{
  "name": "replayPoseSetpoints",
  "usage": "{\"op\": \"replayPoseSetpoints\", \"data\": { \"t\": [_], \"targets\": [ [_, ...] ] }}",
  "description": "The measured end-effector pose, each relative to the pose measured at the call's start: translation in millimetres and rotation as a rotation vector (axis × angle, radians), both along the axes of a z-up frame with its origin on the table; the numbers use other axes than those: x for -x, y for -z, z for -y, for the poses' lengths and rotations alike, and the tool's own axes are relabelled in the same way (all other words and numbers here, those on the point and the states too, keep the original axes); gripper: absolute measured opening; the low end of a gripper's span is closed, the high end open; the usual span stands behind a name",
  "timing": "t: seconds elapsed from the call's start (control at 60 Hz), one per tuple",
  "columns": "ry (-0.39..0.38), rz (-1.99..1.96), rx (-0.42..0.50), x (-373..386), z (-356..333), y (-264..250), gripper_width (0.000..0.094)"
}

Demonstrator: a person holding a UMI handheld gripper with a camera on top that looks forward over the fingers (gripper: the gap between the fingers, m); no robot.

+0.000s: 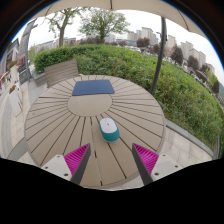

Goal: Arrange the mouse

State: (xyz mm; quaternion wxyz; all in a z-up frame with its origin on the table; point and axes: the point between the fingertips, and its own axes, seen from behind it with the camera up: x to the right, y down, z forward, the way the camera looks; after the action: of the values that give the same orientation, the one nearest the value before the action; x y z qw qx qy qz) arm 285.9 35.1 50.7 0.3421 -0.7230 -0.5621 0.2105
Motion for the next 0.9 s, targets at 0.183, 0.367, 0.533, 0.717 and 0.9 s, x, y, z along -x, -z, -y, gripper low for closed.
{"op": "replayPoseSetpoints", "data": {
  "t": [0.183,0.367,0.533,0.717,0.9],
  "targets": [
    [0.008,-0.004,0.000,42.9,-12.3,28.9,0.0854],
    [0.010,0.029,-0.015,80.2,-30.5,55.8,0.0853],
    [0.025,0.050,0.020,103.0,-39.3,67.4,0.0855],
    [0.022,0.069,0.024,111.5,-45.6,67.9,0.0849],
    [0.053,0.078,0.093,111.0,-43.5,73.0,0.0785]
  ]
}}
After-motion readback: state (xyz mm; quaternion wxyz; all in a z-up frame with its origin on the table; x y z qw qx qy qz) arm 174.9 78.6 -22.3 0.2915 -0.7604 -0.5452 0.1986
